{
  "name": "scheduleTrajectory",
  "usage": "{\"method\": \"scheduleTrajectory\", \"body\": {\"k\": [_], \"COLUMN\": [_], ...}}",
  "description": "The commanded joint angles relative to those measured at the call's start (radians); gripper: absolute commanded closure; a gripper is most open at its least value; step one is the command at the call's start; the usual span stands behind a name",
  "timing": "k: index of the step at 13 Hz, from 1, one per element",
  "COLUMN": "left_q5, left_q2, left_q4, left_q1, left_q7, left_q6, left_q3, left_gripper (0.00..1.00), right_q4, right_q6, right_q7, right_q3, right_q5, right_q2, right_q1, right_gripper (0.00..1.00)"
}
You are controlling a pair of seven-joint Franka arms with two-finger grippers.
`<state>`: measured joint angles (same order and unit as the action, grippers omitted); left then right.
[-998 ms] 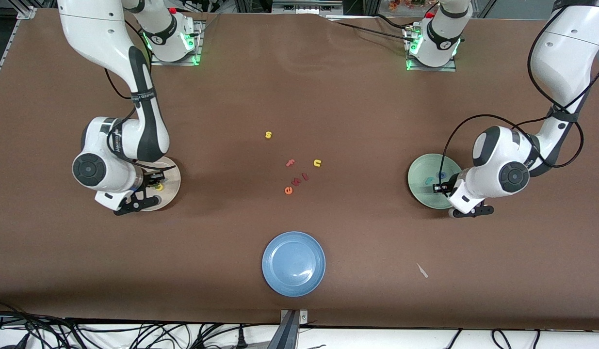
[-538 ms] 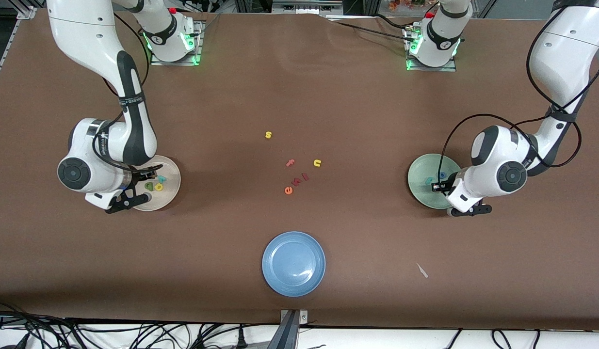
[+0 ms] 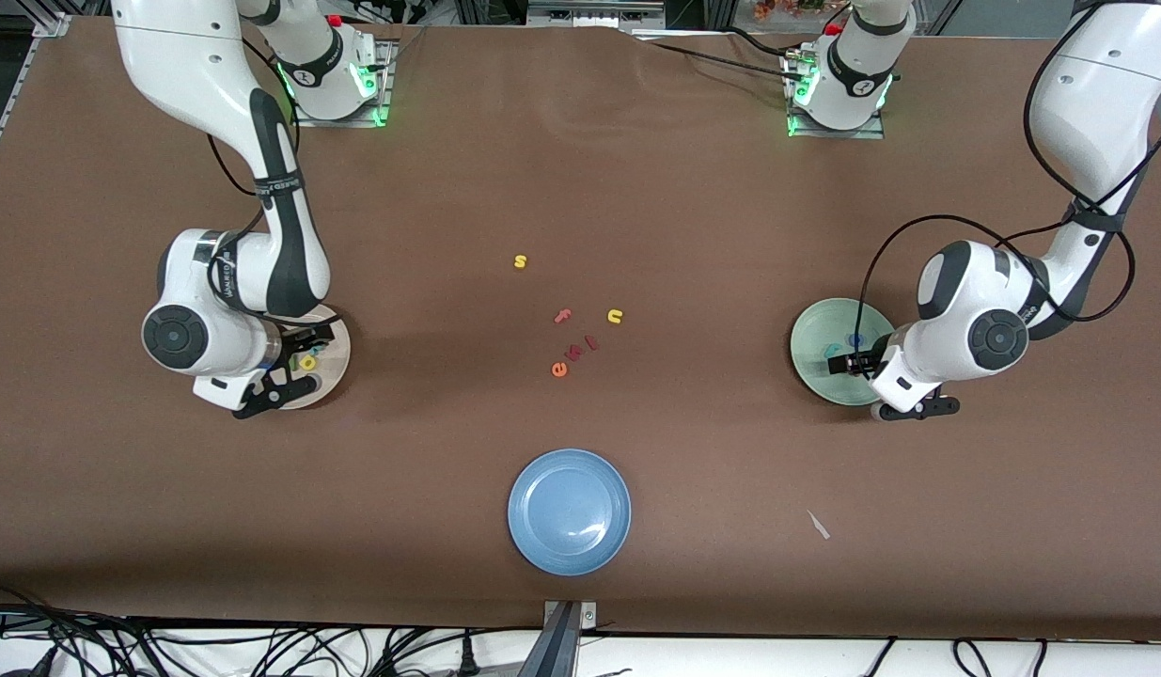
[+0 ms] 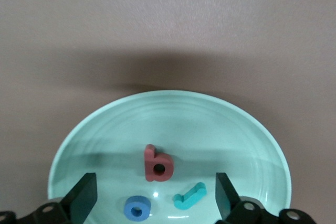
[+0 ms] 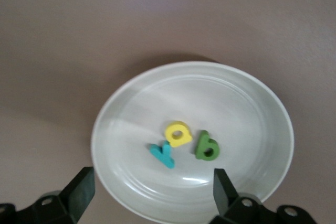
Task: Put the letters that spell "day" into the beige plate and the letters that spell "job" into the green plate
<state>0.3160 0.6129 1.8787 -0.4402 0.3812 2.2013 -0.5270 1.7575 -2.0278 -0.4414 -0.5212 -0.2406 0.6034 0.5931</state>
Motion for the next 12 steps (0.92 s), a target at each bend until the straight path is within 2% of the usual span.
{"method": "scheduleTrajectory", "body": {"k": [1,3,5,8,12], "left_q5": [0.028,0.028,0.028,0.026,0.015], "left_q2": [-0.070,-0.082,-0.087,-0.113,-0.156], "left_q4": [-0.021,-0.084,-0.140,-0.179,-0.239], "left_q1": [-0.003,0.000,0.000,0.000,0.000], "left_q7": [-0.007,-0.034,-0.074,-0.154,-0.237], "left_q6": [-0.078,-0.167,-0.244,-0.293,-0.353], "left_q3": [-0.021,-0.034,-0.039,-0.050,-0.071], "left_gripper": [0.00,0.00,0.00,0.00,0.00], "right_q4": [-0.065,-0.104,-0.121,-0.125,-0.162], "right_q6": [0.092,0.155,0.176,0.181,0.253], "right_q7": [-0.004,0.033,0.152,0.304,0.528], "right_q3": [-0.002,-0.002,0.006,0.039,0.041], "right_q5": [-0.029,-0.034,-0.034,-0.036,-0.034], "right_q2": [-0.007,-0.007,-0.007,-0.010,-0.013], "right_q1": [0.020,0.048,0.072,0.080,0.125], "right_gripper": [0.00,0.00,0.00,0.00,0.00]}}
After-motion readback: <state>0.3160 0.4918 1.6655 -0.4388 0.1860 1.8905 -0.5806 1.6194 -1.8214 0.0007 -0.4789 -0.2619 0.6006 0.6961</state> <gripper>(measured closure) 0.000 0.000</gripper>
